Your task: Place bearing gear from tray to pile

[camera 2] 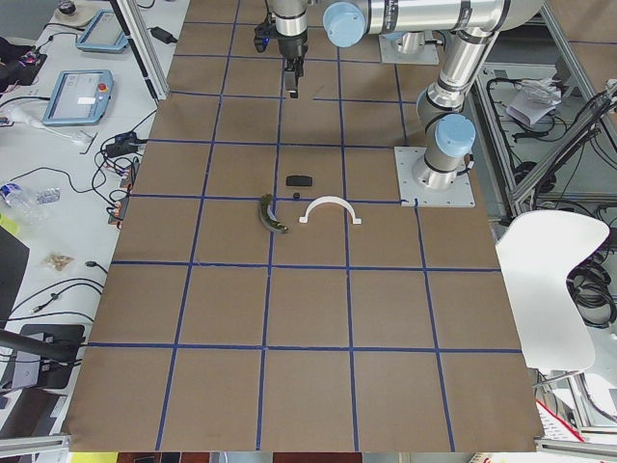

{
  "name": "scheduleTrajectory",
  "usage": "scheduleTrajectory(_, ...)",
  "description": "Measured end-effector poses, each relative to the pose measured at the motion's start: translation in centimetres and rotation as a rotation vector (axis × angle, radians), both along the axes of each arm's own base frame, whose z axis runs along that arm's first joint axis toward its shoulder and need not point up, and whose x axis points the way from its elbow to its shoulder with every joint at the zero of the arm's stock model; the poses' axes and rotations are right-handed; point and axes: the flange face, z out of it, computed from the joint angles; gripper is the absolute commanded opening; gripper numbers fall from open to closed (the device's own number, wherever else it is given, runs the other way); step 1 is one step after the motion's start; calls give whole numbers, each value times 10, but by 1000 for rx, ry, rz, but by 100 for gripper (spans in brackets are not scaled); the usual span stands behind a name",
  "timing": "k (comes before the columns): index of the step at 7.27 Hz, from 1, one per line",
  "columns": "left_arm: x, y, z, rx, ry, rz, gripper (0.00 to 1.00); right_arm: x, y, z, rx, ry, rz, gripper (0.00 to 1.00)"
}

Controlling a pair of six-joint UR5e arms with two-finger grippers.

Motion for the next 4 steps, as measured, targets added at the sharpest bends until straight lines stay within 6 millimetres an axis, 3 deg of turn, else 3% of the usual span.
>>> scheduleTrajectory(2, -26, 15, 1, -11, -2, 11, 100, 167, -11, 10, -25, 3, -130, 0)
scheduleTrajectory(4, -30, 22, 0, -14, 0, 8, 100, 319, 8, 1, -23, -2, -253, 0)
